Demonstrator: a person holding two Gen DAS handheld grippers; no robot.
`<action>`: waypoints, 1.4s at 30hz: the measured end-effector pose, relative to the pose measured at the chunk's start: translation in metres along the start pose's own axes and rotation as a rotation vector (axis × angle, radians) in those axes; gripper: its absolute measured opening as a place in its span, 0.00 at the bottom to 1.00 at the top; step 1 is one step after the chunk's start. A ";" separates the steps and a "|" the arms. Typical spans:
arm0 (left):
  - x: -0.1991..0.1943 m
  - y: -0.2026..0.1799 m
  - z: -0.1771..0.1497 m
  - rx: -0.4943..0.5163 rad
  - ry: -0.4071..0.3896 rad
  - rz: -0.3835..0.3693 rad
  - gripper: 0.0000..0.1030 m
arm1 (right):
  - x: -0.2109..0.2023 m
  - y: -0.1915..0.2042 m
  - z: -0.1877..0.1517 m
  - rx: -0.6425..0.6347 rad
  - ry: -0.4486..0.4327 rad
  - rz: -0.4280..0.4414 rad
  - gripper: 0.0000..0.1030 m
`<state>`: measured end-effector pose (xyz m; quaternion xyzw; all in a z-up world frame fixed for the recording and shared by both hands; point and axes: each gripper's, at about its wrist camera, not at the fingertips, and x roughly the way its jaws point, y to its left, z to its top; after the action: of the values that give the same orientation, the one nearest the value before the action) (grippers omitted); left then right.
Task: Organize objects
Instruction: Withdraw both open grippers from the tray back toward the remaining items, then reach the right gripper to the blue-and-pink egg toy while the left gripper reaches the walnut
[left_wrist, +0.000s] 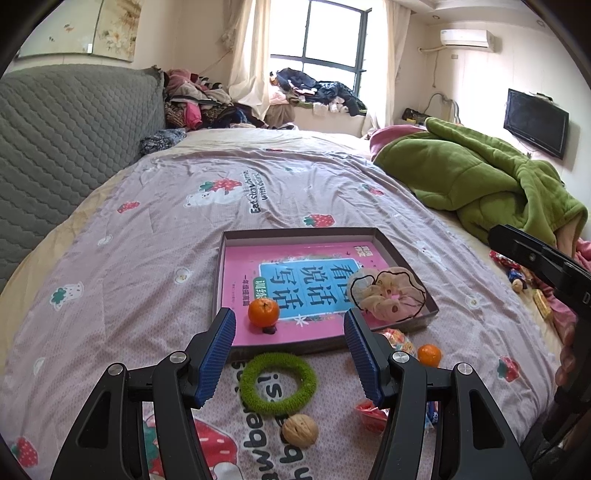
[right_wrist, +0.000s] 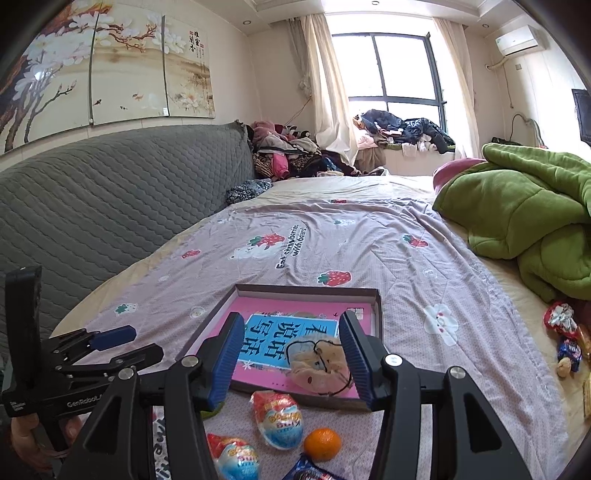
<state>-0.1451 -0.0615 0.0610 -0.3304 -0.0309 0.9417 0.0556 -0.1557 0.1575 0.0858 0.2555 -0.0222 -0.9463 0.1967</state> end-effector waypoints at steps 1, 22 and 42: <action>0.000 0.000 -0.001 0.001 0.002 0.001 0.61 | -0.002 0.000 -0.002 0.002 0.000 0.001 0.52; 0.000 0.012 -0.046 -0.019 0.087 0.024 0.61 | -0.012 0.011 -0.036 0.020 0.043 0.025 0.53; 0.017 -0.003 -0.073 0.048 0.184 0.024 0.61 | -0.004 0.028 -0.064 -0.046 0.125 0.062 0.53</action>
<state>-0.1121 -0.0553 -0.0059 -0.4143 0.0006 0.9085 0.0548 -0.1112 0.1367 0.0362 0.3088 0.0041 -0.9222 0.2327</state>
